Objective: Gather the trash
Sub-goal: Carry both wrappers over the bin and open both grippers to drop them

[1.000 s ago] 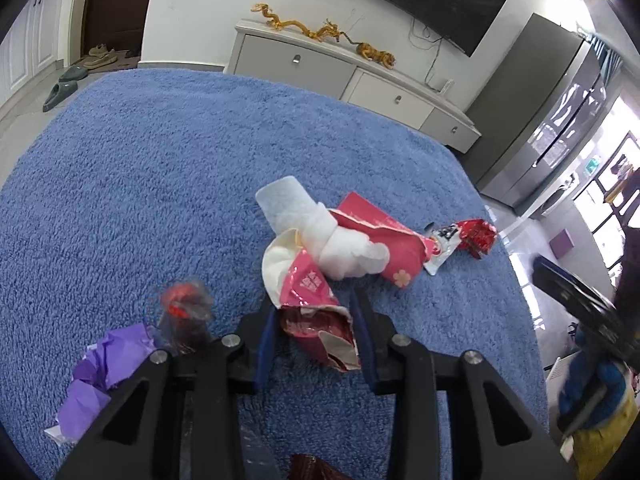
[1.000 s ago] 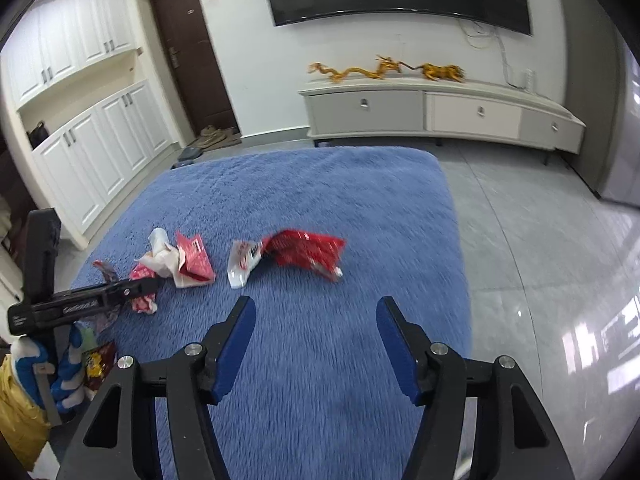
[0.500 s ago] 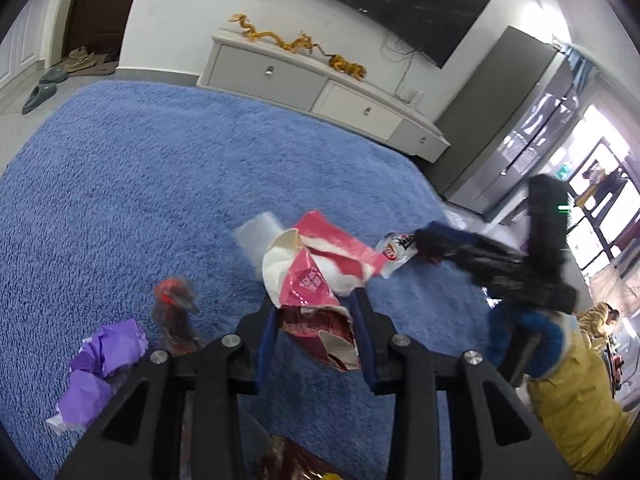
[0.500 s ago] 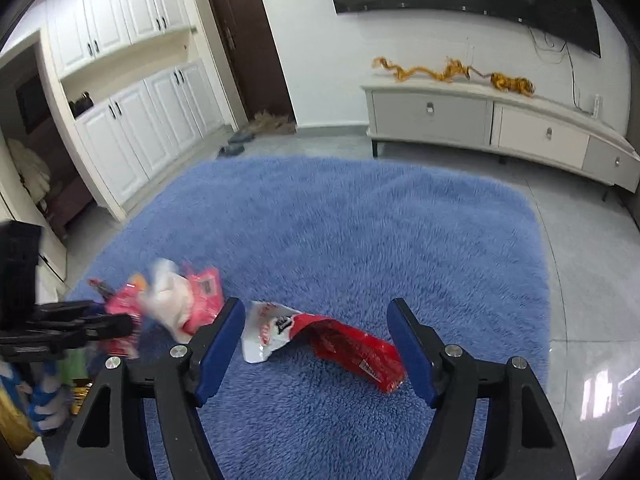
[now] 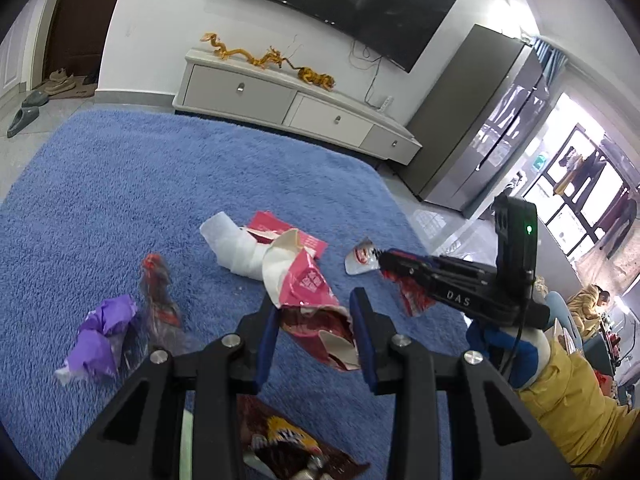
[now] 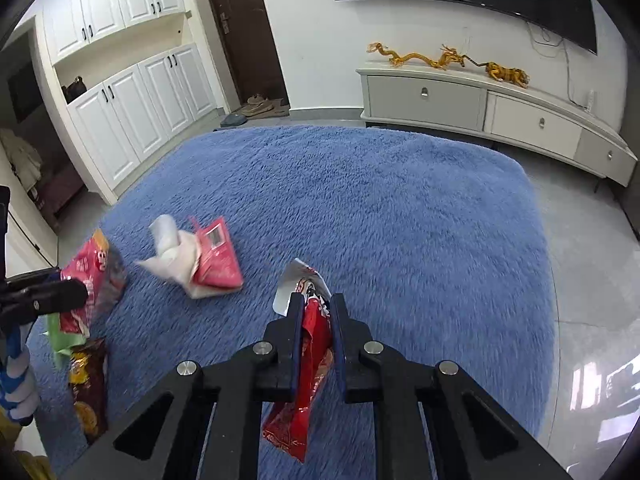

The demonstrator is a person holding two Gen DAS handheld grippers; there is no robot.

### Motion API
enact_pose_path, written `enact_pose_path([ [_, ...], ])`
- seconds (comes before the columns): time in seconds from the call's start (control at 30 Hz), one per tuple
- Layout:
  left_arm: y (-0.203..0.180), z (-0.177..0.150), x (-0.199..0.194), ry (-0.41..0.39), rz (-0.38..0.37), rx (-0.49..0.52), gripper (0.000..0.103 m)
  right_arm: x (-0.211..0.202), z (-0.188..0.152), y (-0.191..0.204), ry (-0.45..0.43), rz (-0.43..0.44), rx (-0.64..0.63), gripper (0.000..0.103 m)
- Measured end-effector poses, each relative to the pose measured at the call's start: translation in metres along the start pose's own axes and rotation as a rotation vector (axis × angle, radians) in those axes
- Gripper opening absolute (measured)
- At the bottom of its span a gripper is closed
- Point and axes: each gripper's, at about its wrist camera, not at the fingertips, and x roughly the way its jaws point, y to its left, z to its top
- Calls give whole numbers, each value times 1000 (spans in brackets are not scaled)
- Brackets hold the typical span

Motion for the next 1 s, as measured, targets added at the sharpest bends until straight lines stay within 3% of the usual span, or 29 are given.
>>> enact_pose_path([
  [0.33,-35,-12,-29,-11,-29,78,33,-82,-23,19,-110,-19,65,12],
  [0.5,-68,-17,-34,-6,-63,153,33,-132,-44,6,-175,-62,150,12],
  [0.8,-150,-22,-3,79,-168,307,33,-212,-130,-63,-255,-208,446,12],
  [1.0,-228,-39,54,216,-256,420,33,-237,-196,-114,-236,-310,648,12],
])
